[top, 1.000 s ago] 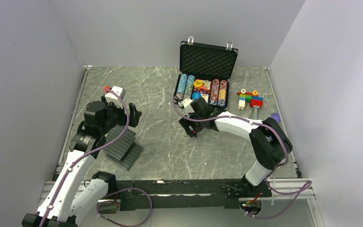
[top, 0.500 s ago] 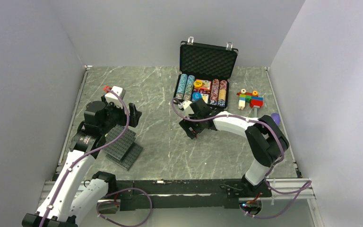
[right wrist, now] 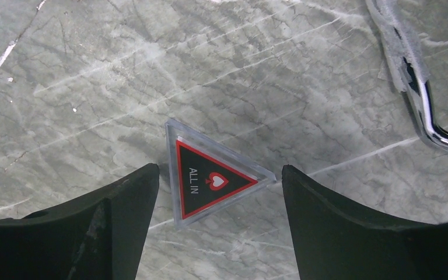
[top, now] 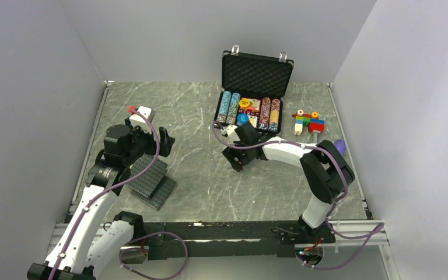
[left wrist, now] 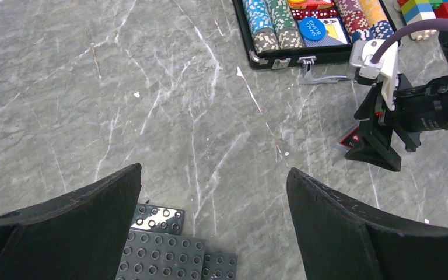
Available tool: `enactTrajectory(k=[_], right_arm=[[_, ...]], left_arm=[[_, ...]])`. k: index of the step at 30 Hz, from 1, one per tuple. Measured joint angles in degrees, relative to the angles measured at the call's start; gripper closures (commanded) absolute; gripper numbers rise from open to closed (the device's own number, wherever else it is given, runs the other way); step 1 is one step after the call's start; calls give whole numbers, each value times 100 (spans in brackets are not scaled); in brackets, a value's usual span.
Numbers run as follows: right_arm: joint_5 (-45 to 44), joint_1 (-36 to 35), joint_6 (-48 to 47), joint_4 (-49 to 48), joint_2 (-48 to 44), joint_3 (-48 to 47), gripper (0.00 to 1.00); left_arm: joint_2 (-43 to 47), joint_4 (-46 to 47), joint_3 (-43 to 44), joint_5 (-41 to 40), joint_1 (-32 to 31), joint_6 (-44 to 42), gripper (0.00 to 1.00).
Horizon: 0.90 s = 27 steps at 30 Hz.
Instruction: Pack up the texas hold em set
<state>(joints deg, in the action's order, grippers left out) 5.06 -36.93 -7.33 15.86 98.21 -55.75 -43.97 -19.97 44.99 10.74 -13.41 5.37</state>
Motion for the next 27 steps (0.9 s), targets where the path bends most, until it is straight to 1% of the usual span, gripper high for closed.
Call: enactTrajectory(k=[14,19,23,27], right_arm=[[-13,-2,13,17,59,17,23],[-28,-2,33,15,61,17,27],[-33,-2,46,9,68,17,34],[-46,-2,83,9,68,17,48]], left_arm=[[0,2,0,0,0,0,2],[0,2,0,0,0,2,2],[0,2,0,0,0,2,2],[0,0,0,0,0,2,2]])
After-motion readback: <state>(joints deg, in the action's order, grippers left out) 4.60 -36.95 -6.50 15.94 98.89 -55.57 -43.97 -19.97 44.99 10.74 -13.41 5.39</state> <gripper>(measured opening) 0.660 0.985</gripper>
